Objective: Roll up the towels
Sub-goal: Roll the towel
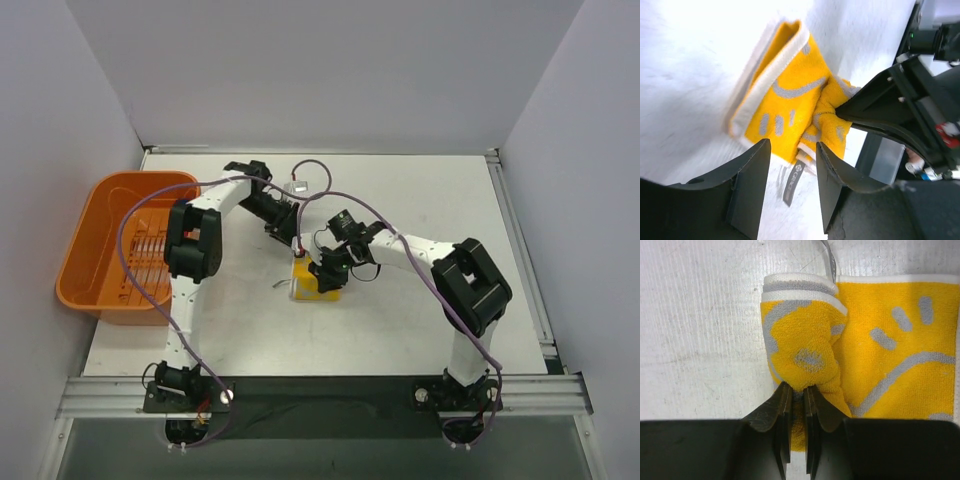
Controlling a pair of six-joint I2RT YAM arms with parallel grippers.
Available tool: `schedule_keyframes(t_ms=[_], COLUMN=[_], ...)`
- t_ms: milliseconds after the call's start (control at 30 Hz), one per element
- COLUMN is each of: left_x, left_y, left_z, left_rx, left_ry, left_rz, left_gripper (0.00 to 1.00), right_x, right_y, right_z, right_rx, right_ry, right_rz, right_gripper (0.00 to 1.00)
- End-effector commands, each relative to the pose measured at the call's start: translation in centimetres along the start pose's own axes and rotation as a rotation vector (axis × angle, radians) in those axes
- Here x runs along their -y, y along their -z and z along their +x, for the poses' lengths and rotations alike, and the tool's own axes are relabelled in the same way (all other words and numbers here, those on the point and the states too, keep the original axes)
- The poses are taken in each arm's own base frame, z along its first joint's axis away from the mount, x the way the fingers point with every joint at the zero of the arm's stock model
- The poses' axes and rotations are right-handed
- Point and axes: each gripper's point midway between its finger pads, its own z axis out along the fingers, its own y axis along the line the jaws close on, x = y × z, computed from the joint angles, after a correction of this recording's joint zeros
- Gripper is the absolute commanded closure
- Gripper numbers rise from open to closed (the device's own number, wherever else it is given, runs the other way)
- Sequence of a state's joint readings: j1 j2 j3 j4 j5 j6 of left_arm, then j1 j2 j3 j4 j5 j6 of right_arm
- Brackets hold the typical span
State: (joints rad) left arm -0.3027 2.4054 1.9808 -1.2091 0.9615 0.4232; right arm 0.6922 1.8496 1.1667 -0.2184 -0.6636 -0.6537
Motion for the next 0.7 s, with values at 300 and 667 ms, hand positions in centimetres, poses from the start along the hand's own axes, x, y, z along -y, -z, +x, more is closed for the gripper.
schedule_keyframes(t_ms=[300, 667], left_x=[4.2, 10.2], left_y=[14.4, 13.0], left_z=[-6.9, 2.9], left_rx=[0.446, 0.469], left_ry=[-0.258, -0.749], left_rz=[-0.296, -0.460], left_gripper=[0.46, 0.32], right_x=[-3.0, -4.2], right_y=[-1.9, -3.4], right_z=[2.5, 2.1], right_rx=[-0.046, -0.022], right_ry=[-0.187, -0.391], right_rz=[-0.227, -0.410], right_gripper=[1.00, 1.00])
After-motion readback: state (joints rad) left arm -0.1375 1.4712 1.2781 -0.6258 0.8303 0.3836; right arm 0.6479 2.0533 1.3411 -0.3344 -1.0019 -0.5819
